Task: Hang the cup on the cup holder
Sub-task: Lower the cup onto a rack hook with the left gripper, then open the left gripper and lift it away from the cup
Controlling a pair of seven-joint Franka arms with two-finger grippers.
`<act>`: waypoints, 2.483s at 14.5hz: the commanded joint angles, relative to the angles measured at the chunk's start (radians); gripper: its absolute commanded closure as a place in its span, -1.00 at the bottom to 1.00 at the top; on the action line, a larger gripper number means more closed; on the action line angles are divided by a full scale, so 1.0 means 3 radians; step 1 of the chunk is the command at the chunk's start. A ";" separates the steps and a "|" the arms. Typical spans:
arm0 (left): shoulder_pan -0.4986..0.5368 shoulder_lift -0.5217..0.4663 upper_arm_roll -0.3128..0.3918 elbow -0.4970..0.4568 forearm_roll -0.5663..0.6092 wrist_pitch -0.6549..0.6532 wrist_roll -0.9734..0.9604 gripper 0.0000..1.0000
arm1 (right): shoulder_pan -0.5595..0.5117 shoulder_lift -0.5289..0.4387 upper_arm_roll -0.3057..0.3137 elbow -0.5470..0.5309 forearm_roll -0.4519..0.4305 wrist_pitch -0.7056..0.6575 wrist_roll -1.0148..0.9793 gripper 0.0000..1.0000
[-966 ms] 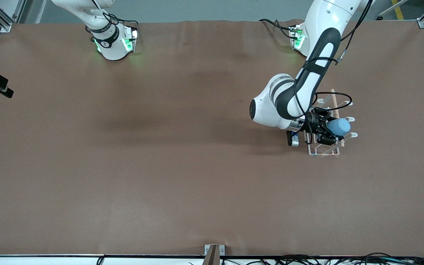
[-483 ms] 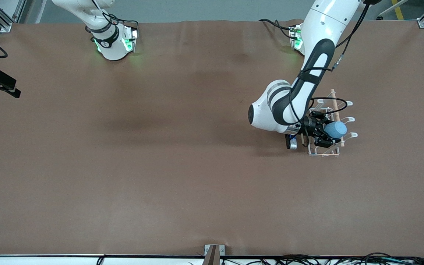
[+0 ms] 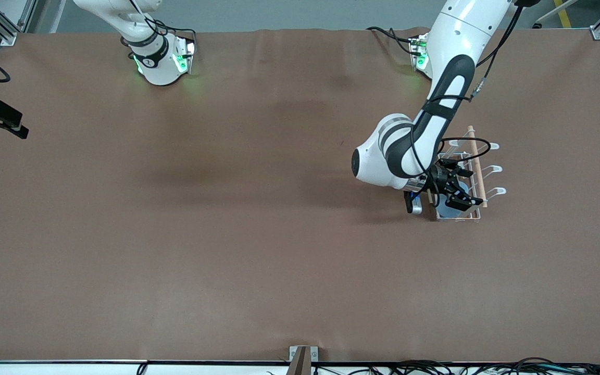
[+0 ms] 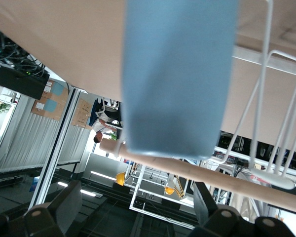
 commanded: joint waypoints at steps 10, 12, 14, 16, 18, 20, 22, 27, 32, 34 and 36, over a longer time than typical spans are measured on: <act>0.0161 -0.0248 0.0013 0.1707 -0.1562 -0.0092 0.0032 -1.00 | -0.0060 -0.0071 0.0044 -0.0108 -0.0073 0.0058 0.0040 -1.00; 0.0371 -0.0335 0.0013 0.1835 -0.1936 -0.0092 -0.0009 -1.00 | -0.0055 -0.0076 0.0044 -0.0108 -0.0073 0.0063 0.0045 -1.00; 0.0484 -0.0483 0.0013 0.1851 -0.2207 -0.0087 -0.0375 -1.00 | -0.0055 -0.0071 0.0044 -0.0108 -0.0073 0.0063 0.0045 -1.00; 0.0555 -0.0611 0.0013 0.1851 -0.2503 -0.0087 -0.0876 -1.00 | -0.0050 -0.0071 0.0044 -0.0108 -0.0073 0.0063 0.0045 -1.00; 0.0749 -0.0754 0.0013 0.1846 -0.2825 -0.0077 -0.1133 -1.00 | -0.0045 -0.0071 0.0044 -0.0108 -0.0073 0.0063 0.0045 -1.00; 0.0969 -0.0933 0.0013 0.1835 -0.3168 -0.0077 -0.1226 -1.00 | -0.0044 -0.0071 0.0044 -0.0108 -0.0073 0.0058 0.0045 -1.00; 0.1143 -0.1112 0.0023 0.1815 -0.3277 -0.0092 -0.1247 -1.00 | -0.0044 -0.0071 0.0044 -0.0108 -0.0073 0.0052 0.0045 -1.00; 0.1236 -0.1133 0.0028 0.1825 -0.3251 -0.0184 -0.1246 -1.00 | -0.0044 -0.0071 0.0049 -0.0108 -0.0073 0.0052 0.0045 -1.00; 0.1236 -0.1148 0.0013 0.1835 -0.3272 -0.0194 -0.1252 -1.00 | -0.0050 -0.0071 0.0049 -0.0113 -0.0073 0.0052 0.0045 -1.00; 0.1276 -0.1281 0.0028 0.1800 -0.3312 -0.0205 -0.1241 -1.00 | -0.0050 -0.0071 0.0049 -0.0113 -0.0073 0.0052 0.0045 -1.00; 0.1445 -0.1297 0.0013 0.1779 -0.3536 -0.0256 -0.1211 -1.00 | -0.0055 -0.0071 0.0049 -0.0118 -0.0073 0.0052 0.0045 -1.00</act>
